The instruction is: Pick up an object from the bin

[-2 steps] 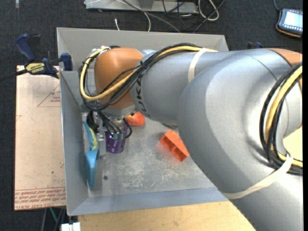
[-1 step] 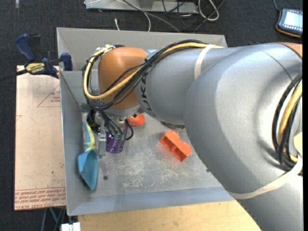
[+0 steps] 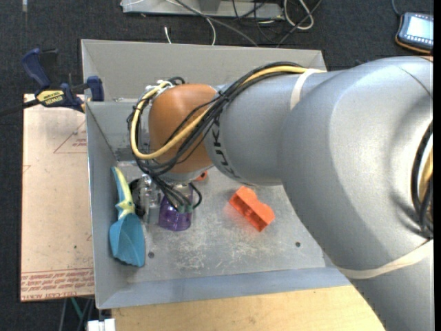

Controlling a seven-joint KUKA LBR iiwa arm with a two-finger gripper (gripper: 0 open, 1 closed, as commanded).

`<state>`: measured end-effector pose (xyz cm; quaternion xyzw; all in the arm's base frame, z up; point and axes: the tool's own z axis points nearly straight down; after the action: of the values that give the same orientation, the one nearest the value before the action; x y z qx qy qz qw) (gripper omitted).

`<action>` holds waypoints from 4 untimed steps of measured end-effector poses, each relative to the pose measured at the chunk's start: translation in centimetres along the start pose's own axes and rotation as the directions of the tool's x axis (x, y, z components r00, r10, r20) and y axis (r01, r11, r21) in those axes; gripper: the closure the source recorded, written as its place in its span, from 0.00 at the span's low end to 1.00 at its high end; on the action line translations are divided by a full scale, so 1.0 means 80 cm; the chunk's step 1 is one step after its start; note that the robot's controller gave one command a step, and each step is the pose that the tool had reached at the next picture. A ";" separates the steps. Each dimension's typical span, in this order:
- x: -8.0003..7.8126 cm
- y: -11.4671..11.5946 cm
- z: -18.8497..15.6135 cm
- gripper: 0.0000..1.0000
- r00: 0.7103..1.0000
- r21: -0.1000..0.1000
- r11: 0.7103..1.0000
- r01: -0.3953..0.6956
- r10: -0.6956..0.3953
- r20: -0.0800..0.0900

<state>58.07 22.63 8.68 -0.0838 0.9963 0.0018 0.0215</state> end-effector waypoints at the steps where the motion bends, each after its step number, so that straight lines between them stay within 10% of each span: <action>1: 0.010 -0.004 0.003 1.00 0.981 -0.002 0.981 0.192 -0.192 0.012; 2: 0.058 0.031 0.005 1.00 0.948 0.009 0.949 0.314 -0.315 0.042; 4: 0.058 0.032 0.005 1.00 0.948 0.007 0.949 0.315 -0.315 0.040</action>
Offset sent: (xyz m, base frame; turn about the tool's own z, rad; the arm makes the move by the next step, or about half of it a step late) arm -0.0620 0.0178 -0.0168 -0.3291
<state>53.07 24.36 8.09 -0.2416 0.9695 -0.0004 0.0421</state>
